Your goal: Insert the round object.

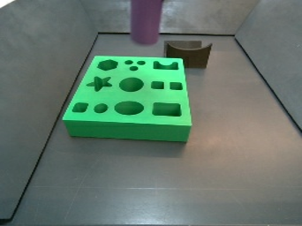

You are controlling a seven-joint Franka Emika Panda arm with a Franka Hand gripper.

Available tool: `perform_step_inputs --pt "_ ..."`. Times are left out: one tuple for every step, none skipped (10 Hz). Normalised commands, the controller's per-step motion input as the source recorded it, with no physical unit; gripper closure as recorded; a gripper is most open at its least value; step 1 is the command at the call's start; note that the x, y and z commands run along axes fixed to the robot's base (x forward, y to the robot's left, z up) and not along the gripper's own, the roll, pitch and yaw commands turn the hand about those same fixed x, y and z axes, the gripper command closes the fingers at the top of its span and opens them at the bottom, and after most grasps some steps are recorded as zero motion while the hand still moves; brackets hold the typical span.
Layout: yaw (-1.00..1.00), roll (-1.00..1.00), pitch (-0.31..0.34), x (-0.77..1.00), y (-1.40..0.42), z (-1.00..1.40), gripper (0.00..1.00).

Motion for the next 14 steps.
perform_step_inputs --pt "0.03 -0.35 -0.203 -0.66 0.54 -0.42 1.00" --pt "0.08 -0.29 -0.279 -0.63 0.29 -0.34 1.00" --pt "0.00 -0.20 -0.209 -0.33 0.00 -0.50 1.00" --pt "0.00 -0.11 -0.126 -0.03 -0.22 -0.66 1.00" --pt "0.00 -0.08 -0.093 -0.01 -0.24 -0.80 1.00" --pt "0.00 -0.13 -0.076 -0.04 -0.16 -0.80 1.00" --pt "0.00 -0.12 0.000 0.02 0.00 -0.58 1.00" --pt "-0.01 -0.01 0.054 0.25 0.00 -0.41 1.00" --pt "-0.04 0.00 0.014 0.01 0.04 -0.33 1.00" --pt "-0.05 -0.06 0.000 0.00 0.04 -0.37 1.00" --pt "-0.03 -0.09 0.000 0.00 0.00 -0.53 1.00" --pt "-0.01 -0.09 0.000 0.00 0.00 -0.81 1.00" --pt "0.00 -0.03 0.000 0.06 -0.01 -0.97 1.00" --pt "0.00 0.00 0.000 0.03 -0.07 -1.00 1.00"
